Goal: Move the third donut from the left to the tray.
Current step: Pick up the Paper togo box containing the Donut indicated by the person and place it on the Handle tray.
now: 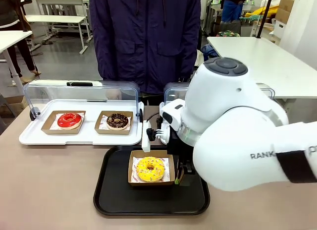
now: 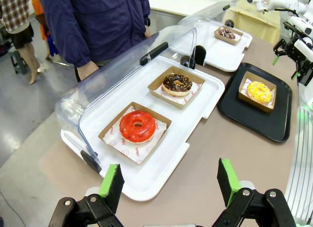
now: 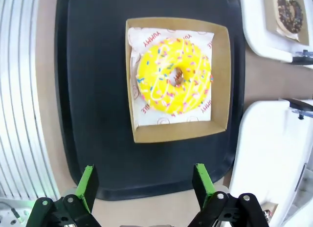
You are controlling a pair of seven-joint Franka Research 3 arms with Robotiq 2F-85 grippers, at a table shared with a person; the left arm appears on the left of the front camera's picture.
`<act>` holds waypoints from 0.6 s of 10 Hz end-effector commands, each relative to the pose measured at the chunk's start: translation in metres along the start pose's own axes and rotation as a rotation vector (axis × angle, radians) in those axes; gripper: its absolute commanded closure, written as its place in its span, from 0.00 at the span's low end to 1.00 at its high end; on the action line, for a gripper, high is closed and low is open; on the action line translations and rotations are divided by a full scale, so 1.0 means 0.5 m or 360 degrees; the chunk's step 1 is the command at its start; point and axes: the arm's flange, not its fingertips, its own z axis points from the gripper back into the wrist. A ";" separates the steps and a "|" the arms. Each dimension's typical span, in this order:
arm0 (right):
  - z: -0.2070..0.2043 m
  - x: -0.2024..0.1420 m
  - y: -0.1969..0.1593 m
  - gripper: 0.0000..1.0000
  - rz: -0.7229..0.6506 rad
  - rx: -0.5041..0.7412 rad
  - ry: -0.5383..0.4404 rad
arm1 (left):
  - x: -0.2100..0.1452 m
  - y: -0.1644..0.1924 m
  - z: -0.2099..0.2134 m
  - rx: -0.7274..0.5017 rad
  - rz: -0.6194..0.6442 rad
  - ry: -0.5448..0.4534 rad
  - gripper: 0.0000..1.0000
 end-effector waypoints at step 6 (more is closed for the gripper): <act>0.011 -0.006 -0.001 0.00 0.0014 0.0010 0.0006 | 0.002 -0.002 0.002 -0.0011 -0.0015 -0.0005 0.00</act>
